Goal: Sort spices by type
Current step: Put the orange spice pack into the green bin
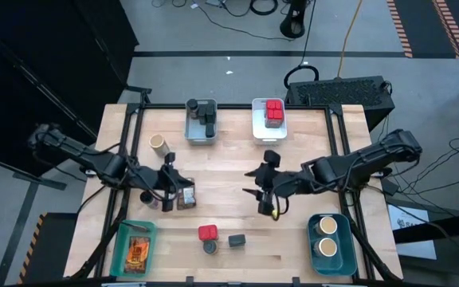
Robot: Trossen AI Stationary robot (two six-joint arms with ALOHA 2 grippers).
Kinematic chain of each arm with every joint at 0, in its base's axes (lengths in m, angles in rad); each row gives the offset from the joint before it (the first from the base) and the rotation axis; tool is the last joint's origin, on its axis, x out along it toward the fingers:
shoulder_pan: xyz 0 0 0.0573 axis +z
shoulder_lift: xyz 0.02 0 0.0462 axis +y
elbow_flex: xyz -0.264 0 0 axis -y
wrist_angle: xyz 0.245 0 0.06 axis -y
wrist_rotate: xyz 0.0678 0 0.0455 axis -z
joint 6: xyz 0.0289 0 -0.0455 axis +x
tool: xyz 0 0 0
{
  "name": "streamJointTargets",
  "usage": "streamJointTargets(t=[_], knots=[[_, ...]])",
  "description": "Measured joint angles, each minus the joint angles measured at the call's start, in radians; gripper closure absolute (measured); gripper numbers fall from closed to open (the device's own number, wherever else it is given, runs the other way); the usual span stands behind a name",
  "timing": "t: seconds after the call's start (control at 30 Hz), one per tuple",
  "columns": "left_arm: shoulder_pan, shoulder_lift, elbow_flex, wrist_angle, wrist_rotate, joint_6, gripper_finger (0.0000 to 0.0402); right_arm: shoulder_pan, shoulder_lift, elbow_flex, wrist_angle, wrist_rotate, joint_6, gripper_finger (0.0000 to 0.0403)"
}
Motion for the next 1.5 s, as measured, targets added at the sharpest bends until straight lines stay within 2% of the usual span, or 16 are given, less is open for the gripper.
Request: streamJointTargets(t=[0.2, 0.3, 0.43, 0.6, 0.73, 0.83, 1.03, 1.17, 1.33, 1.5], knots=[[-0.034, -0.001, 0.0, -0.108, -0.002, -0.085, 0.0398, 0.024, 0.117, 0.186, -0.332, -0.174, 0.234, 0.0204], [-0.035, 0.0, 0.0, -0.124, -0.009, -0.081, 0.0398, 0.025, 0.149, 0.246, -0.442, -0.207, 0.301, 0.0204], [-0.029, -0.001, 0.0, -0.123, -0.073, -0.073, 0.0398, -0.02, 0.173, 0.264, -0.432, -0.173, 0.253, 0.0204], [-0.032, -0.001, 0.001, -0.132, -0.08, -0.146, 0.0398, -0.04, 0.198, 0.264, -0.451, -0.346, 0.247, 0.0204], [-0.033, -0.001, 0.001, -0.166, -0.061, -0.185, 0.0398, 0.024, 0.218, 0.263, -0.516, -0.33, 0.265, 0.0204], [-0.028, -0.001, 0.001, -0.149, -0.064, -0.164, 0.0398, 0.043, 0.228, 0.263, -0.514, -0.253, 0.25, 0.0204], [-0.014, -0.001, 0.005, -0.129, -0.066, -0.137, 0.0398, 0.061, 0.236, 0.263, -0.488, -0.228, 0.214, 0.0204], [0.028, -0.001, 0.064, -0.149, -0.115, -0.242, 0.0398, 0.07, 0.236, 0.245, -0.399, -0.14, 0.069, 0.0204], [0.105, 0.0, 0.178, -0.317, -0.084, -0.253, 0.0398, 0.074, 0.235, 0.199, -0.21, -0.173, -0.088, 0.0204], [0.217, 0.002, 0.236, -0.505, -0.083, -0.238, 0.0398, 0.048, 0.233, 0.091, -0.041, -0.181, -0.228, 0.0204]])
